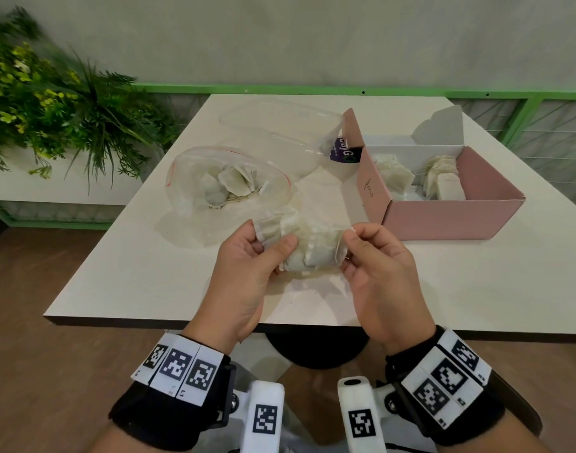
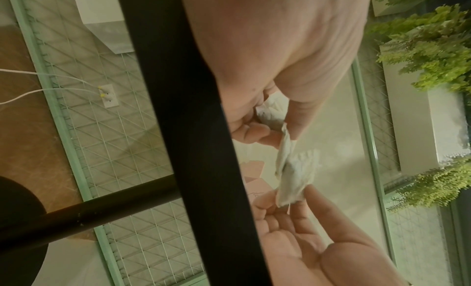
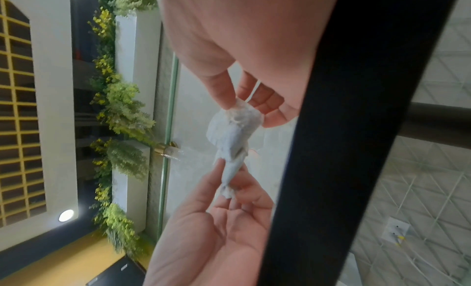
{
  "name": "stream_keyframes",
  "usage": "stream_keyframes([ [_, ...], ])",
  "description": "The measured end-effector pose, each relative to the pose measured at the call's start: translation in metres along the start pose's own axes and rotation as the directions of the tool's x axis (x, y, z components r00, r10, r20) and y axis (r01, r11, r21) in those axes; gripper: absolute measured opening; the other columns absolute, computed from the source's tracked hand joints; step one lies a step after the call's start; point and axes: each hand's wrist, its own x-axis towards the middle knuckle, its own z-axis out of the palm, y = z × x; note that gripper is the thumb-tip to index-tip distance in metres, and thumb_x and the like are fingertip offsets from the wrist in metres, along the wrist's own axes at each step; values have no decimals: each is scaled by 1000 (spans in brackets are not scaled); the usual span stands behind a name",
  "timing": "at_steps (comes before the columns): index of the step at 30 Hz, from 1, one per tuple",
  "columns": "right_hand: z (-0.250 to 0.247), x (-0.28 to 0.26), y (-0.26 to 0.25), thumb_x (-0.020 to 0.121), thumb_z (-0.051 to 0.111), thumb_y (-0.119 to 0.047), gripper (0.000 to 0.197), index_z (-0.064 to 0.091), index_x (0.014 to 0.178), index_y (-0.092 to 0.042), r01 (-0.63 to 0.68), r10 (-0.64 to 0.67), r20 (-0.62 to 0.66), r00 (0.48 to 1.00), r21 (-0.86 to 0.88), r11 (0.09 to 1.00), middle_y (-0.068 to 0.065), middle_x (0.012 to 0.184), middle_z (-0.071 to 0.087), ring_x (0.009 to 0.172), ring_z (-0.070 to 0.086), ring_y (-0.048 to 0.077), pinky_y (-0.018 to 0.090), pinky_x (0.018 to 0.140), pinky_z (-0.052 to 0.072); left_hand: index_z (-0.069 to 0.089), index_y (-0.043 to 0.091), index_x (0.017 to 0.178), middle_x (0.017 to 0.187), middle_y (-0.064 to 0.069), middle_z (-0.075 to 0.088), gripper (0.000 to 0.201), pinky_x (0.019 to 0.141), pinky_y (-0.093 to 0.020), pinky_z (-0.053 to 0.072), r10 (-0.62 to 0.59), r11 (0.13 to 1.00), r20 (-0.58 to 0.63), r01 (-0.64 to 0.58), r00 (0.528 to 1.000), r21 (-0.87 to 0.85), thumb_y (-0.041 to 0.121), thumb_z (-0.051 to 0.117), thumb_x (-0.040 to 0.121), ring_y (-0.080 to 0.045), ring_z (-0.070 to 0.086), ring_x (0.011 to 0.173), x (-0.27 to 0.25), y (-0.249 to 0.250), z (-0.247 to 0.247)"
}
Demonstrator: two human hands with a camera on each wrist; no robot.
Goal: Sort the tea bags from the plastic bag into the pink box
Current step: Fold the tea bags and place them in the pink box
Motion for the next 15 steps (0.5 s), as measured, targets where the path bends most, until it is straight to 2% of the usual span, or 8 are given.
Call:
stream_keyframes([
  [3, -3, 0, -3, 86, 64, -6, 5, 61, 91, -5, -82, 78, 82, 994, 49, 995, 19, 93, 59, 89, 60, 31, 44, 87, 52, 66, 5, 121, 114, -17, 76, 35, 90, -44, 59, 10, 999, -2, -10, 1000, 46, 4, 69, 86, -32, 73, 106, 0, -2, 0],
  [4, -2, -1, -3, 84, 65, -6, 7, 62, 91, -5, -84, 81, 100, 992, 32, 996, 19, 94, 60, 90, 60, 31, 43, 86, 53, 66, 5, 121, 113, -17, 76, 33, 91, -46, 59, 13, 998, -3, -12, 1000, 59, 1, 67, 89, -33, 73, 106, 0, -3, 0],
  [6, 0, -1, -1, 80, 68, -5, 8, 65, 88, -5, -64, 66, 126, 990, -20, 998, 15, 86, 63, 82, 62, 27, 34, 73, 58, 67, 5, 121, 112, -18, 76, 29, 93, -51, 57, 17, 996, -5, -16, 1000, 92, -1, 65, 92, -36, 73, 106, 0, -4, 1],
  [8, 0, -2, 0, 80, 68, -5, 7, 67, 87, -7, -40, 49, 138, 989, -65, 997, 11, 80, 67, 74, 63, 24, 31, 63, 58, 67, 5, 120, 110, -18, 77, 27, 92, -51, 58, 18, 992, -4, -18, 1000, 123, -2, 64, 94, -37, 73, 104, 0, -5, 2],
  [12, -2, -1, 1, 81, 70, -9, 9, 69, 90, -10, -47, 57, 131, 990, -82, 996, 13, 83, 66, 79, 60, 28, 35, 68, 50, 68, 7, 119, 108, -15, 78, 22, 76, -39, 62, 11, 990, -5, -10, 1000, 141, 2, 59, 99, -32, 75, 98, -1, -3, 4],
  [15, -2, 0, 3, 82, 70, -11, 7, 69, 89, -11, -42, 56, 126, 990, -109, 993, 13, 83, 66, 79, 56, 30, 35, 66, 45, 67, 9, 118, 103, -16, 77, 19, 59, -40, 63, -19, 986, 20, 15, 1000, 164, 12, 53, 104, -34, 76, 85, -3, 1, 5],
])
